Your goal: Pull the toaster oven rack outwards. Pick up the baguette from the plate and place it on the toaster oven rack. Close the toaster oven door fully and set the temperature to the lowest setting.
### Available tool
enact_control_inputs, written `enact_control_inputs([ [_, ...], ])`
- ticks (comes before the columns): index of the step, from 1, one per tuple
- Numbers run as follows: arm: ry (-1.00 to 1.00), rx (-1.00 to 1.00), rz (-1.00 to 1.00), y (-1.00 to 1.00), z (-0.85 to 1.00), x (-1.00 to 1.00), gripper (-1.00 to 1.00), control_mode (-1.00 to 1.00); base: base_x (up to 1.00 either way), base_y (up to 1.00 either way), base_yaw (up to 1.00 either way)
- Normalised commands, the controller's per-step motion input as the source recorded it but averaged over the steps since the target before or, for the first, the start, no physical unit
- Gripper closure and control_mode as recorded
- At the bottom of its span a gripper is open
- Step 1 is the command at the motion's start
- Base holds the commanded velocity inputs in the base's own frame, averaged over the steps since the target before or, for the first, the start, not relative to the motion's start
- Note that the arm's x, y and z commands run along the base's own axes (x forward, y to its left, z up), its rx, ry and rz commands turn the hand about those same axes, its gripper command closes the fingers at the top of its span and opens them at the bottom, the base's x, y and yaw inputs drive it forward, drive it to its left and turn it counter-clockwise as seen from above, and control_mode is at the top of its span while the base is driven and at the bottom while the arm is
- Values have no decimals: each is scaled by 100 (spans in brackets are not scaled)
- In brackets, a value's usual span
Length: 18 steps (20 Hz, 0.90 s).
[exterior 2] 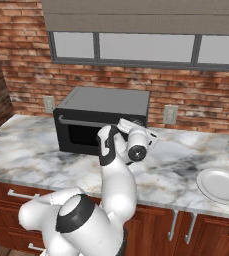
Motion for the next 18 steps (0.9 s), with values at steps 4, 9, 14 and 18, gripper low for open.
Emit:
enact_control_inputs([
  [4, 7, -24, -3, -25, 0, 21, 100, -100, 0, 0, 0],
  [9, 0, -35, 6, -14, 0, 7, 100, -100, 0, 0, 0],
  [14, 0, -27, 15, -24, -9, 0, 100, -100, 0, 0, 0],
  [18, -7, -23, 22, -20, -9, 0, 100, -100, 0, 0, 0],
])
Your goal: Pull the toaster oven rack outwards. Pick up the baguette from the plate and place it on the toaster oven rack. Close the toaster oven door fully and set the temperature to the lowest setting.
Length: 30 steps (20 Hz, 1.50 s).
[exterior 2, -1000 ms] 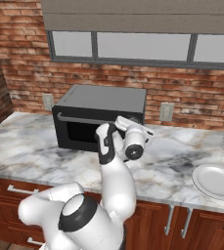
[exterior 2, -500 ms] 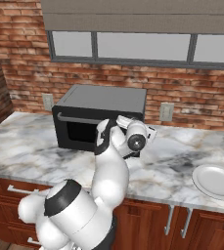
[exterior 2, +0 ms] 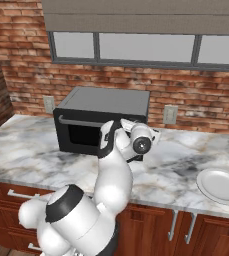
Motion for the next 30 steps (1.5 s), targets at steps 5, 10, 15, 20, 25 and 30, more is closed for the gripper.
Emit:
enact_control_inputs([
  [5, -20, -23, 25, -21, -11, -3, 100, -100, 0, 0, 0],
  [10, -18, -30, 23, -27, -8, -2, 100, -100, 0, 0, 0],
  [15, -3, -24, 23, -62, 0, 0, 100, -100, 0, 0, 0],
  [20, 1, -5, 33, -95, 0, 1, 100, -100, 0, 0, 0],
  [25, 0, 0, 28, -100, 0, 0, 100, -100, 0, 0, 0],
  [30, -2, 0, 25, -100, 0, 0, 100, -100, 0, 0, 0],
])
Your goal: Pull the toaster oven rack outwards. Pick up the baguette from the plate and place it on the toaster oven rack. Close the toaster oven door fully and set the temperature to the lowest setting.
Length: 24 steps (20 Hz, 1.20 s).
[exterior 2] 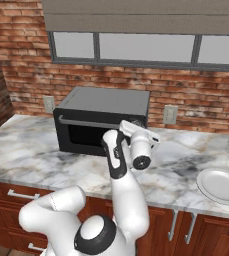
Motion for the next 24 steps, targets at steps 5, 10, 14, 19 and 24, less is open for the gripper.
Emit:
enact_control_inputs([
  [5, -1, 0, 23, -100, 0, 0, 100, -100, 0, 0, 0],
  [10, 0, -2, 16, -98, 0, 0, 100, -100, 0, 0, 0],
  [14, 3, -14, 7, -88, 0, 0, 100, -100, 0, 0, 0],
  [19, 12, -21, 2, -58, 0, 0, 100, -100, 0, 0, 0],
  [24, 15, -37, 0, -28, 1, 8, 100, -100, 0, 0, 0],
])
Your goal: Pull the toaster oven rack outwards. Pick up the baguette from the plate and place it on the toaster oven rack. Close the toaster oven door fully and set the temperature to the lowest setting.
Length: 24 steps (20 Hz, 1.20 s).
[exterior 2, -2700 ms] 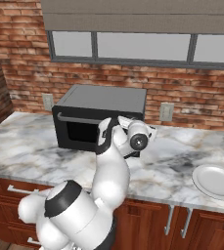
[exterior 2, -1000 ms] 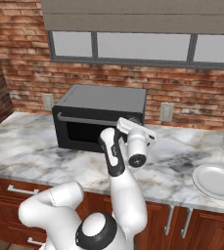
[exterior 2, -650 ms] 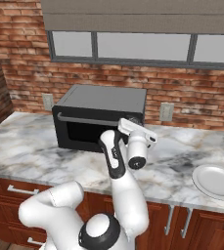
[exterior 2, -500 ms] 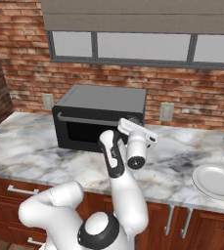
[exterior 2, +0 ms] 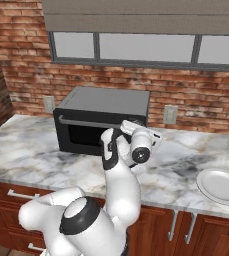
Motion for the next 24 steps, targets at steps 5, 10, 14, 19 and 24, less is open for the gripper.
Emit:
enact_control_inputs([
  [5, 1, -39, 9, -49, 0, -1, 100, -100, 0, 0, 0],
  [10, -17, -17, 34, -65, -19, -43, 100, -100, 0, 0, 0],
  [14, -26, -7, 46, -55, -10, -36, 100, -100, 0, 0, 0],
  [19, -28, -17, 41, -43, 0, -13, 100, -100, 0, 0, 0],
  [24, -18, -31, 24, -26, 6, 0, 100, -100, 0, 0, 0],
])
